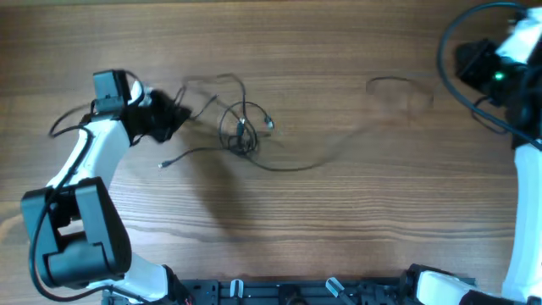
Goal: Untangle cables
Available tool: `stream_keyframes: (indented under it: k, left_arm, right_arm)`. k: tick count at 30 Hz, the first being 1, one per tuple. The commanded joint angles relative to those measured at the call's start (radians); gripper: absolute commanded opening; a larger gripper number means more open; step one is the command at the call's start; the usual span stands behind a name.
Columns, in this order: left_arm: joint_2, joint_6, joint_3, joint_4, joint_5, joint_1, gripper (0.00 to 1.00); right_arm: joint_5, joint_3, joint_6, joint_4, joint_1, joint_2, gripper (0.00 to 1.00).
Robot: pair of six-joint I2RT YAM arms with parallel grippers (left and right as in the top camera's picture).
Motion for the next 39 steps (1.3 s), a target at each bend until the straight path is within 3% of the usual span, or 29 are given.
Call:
stream_keyframes:
  k: [1,6,10,11,12,16,28,30,33,39]
  left_arm:
    - [0.006,0.150,0.004,0.096,0.355,-0.066,0.04]
    - [0.006,0.150,0.004,0.013,0.183,-0.098,0.04]
    - [0.006,0.150,0.004,-0.102,0.046,-0.102,0.04]
    - [0.006,0.150,0.004,-0.123,0.021,-0.102,0.04]
    - [0.006,0.150,0.004,-0.143,-0.003,-0.102,0.04]
    - [0.006,0.150,0.003,-0.177,-0.023,-0.102,0.04]
    - [0.006,0.150,0.003,-0.198,-0.083,-0.102,0.04]
    - [0.006,0.150,0.003,-0.202,-0.096,-0.102,0.04]
    - [0.006,0.150,0.003,-0.203,-0.110,-0.102,0.04]
    - [0.006,0.150,0.003,-0.206,-0.145,-0.102,0.04]
  right_arm:
    - [-0.108,0.014,-0.087,-0.051,0.090,0.065,0.05]
    - [-0.101,0.014,-0.160,-0.074,0.175,0.111,0.06]
    - [-0.075,0.014,-0.163,-0.098,0.212,0.140,0.72]
    - [-0.041,0.013,-0.149,-0.120,0.225,0.155,0.97]
    - [0.025,0.013,-0.080,-0.149,0.238,0.173,1.00]
    - [0.224,0.013,0.183,-0.247,0.281,0.259,1.00]
    - [0.243,0.013,0.340,-0.298,0.452,0.550,0.98]
    - [0.261,0.013,0.379,-0.312,0.476,0.590,0.94]
    - [0.280,0.013,0.415,-0.310,0.504,0.647,0.80]
    - [0.280,0.013,0.425,-0.305,0.546,0.707,0.47]
